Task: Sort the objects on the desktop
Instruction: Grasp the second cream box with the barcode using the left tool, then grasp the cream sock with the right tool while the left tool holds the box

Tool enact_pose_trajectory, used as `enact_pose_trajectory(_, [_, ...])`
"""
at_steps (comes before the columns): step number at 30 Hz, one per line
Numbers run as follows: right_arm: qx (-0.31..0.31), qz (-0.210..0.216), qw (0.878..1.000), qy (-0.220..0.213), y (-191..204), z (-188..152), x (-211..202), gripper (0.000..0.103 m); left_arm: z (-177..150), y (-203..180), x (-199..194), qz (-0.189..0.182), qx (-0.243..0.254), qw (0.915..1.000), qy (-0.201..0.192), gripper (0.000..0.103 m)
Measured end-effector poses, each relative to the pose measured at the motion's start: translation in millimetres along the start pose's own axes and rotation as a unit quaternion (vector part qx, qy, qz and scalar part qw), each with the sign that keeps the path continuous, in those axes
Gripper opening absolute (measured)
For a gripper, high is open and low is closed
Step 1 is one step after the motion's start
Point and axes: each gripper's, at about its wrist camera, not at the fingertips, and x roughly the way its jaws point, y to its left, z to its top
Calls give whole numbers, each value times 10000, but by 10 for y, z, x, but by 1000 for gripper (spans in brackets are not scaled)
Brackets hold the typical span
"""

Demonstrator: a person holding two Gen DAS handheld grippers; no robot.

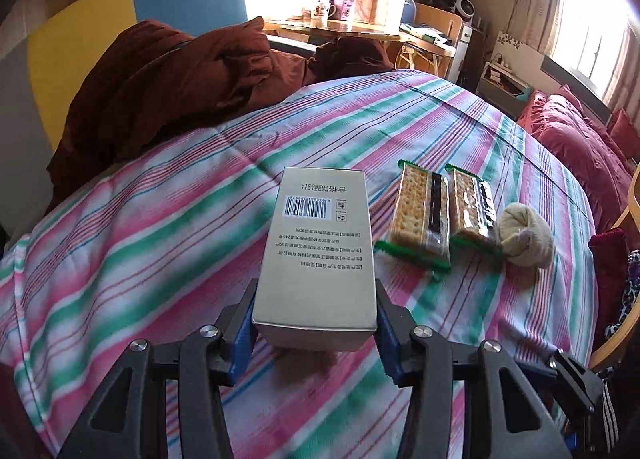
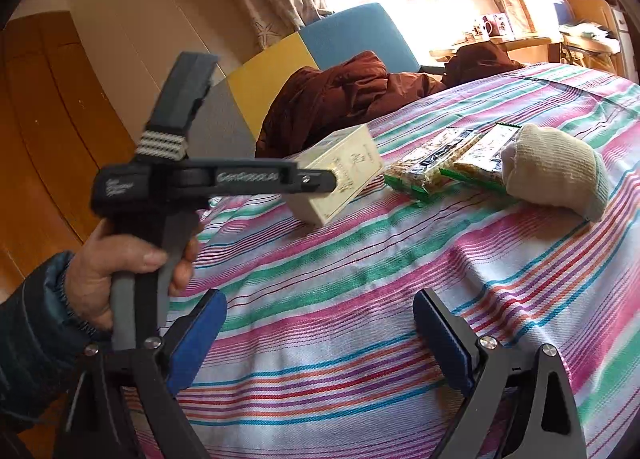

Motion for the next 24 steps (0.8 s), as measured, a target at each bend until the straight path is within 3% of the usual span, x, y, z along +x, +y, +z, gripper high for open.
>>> enact_pose_trajectory(7, [-11, 12, 10000, 98, -9, 17, 20, 96, -807, 1, -570, -76, -436, 9990, -110, 52])
enact_pose_trajectory(11, [9, 41, 9999, 135, -16, 25, 34, 96, -1144, -50, -822, 144, -426, 9982, -394, 52])
enact_pose_trajectory(16, [24, 7, 9997, 261, -10, 50, 30, 97, -1367, -113, -816, 99, -465, 9969, -631, 52])
enact_pose_trajectory(20, [34, -357, 9992, 198, -88, 169, -152, 96, -1418, -51, -768, -119, -733, 9946, -730, 53])
enact_pose_trajectory(24, [-112, -1005, 9949, 0, -263, 385, -367, 96, -1435, 11, -752, -358, -960, 9915, -804, 55])
